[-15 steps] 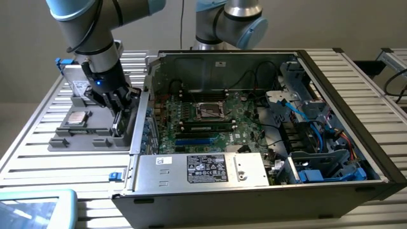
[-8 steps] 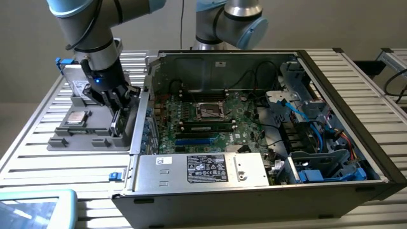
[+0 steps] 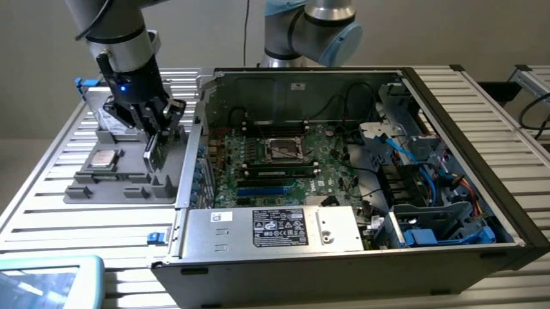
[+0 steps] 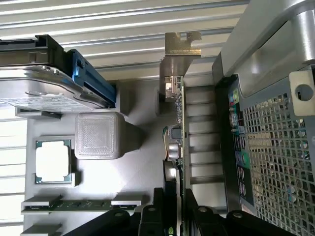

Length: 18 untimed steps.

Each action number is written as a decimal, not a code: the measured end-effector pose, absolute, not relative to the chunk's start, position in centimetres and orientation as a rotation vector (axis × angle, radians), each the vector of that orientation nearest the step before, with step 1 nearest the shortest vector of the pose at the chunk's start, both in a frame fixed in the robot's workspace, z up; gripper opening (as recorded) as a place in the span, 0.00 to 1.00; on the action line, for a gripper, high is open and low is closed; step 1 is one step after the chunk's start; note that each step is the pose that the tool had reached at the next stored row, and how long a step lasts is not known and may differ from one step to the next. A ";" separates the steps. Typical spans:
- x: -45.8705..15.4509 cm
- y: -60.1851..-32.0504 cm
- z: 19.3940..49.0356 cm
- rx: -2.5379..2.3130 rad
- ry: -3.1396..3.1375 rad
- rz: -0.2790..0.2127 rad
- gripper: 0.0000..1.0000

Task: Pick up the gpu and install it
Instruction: 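Pick up the gpu and move the gpu toward the slot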

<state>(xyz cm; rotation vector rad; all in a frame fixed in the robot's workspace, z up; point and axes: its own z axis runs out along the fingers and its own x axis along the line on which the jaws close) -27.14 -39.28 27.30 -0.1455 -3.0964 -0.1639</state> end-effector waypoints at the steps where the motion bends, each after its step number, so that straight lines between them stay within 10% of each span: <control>1: -27.1 -39.3 27.7 -0.145 -3.096 -0.164 0.27; 18: -27.1 -39.3 35.5 -0.146 -3.096 -0.164 0.27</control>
